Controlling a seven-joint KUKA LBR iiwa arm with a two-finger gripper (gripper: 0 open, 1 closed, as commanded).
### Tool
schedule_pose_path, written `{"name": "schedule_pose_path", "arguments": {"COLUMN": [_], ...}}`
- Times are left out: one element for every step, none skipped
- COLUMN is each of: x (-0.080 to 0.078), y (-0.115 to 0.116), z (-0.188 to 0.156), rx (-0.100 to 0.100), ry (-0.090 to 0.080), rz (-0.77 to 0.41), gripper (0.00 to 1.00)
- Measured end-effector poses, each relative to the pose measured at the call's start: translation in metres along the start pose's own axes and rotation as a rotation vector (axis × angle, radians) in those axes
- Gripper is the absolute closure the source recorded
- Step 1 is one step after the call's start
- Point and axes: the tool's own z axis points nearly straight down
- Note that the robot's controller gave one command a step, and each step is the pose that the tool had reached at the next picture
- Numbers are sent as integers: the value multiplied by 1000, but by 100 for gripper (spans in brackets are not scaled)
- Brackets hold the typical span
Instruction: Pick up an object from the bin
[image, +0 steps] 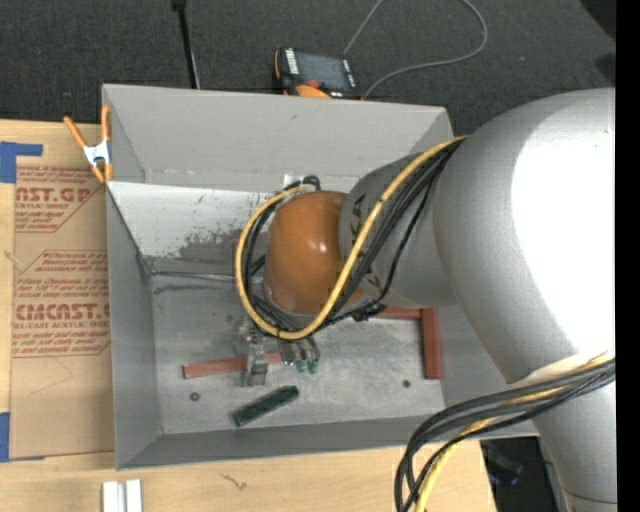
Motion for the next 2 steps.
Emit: {"name": "schedule_pose_path", "arguments": {"x": [-2,-3], "y": [1,2], "z": [-62,-112], "rx": [0,0], "ry": [-5,-5], "rz": [0,0], "gripper": [100,100]}}
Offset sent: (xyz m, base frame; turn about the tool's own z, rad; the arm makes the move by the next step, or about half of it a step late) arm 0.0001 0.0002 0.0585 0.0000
